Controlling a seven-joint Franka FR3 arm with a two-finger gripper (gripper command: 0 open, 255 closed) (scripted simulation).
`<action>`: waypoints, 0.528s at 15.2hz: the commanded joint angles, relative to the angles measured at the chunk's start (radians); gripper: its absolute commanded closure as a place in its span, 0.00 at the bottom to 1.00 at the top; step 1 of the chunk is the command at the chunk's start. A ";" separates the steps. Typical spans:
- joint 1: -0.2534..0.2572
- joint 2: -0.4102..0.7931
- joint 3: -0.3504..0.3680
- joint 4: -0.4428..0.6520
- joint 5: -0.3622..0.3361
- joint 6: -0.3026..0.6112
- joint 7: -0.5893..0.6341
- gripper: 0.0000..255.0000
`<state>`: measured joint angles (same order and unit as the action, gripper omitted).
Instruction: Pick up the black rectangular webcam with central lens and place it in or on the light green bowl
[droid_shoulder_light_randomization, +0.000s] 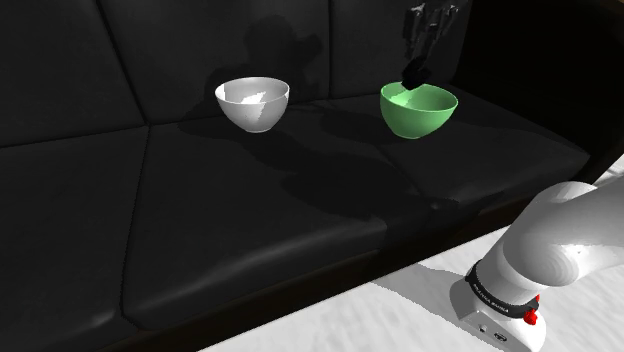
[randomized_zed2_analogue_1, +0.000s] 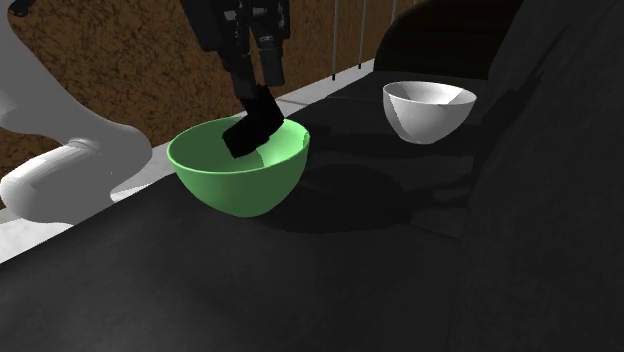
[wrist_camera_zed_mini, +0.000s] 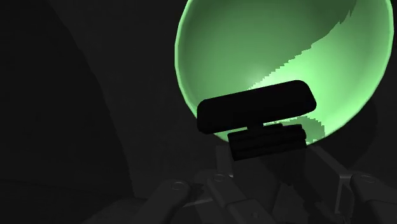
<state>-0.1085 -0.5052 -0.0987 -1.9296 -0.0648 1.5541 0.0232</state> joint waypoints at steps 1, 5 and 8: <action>-0.002 -0.013 -0.004 -0.035 -0.003 0.022 -0.005 1.00; -0.003 -0.032 -0.005 -0.106 -0.005 0.074 -0.002 1.00; -0.004 -0.045 -0.006 -0.157 -0.006 0.113 -0.001 1.00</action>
<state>-0.1127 -0.5430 -0.1061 -2.0651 -0.0710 1.6517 0.0196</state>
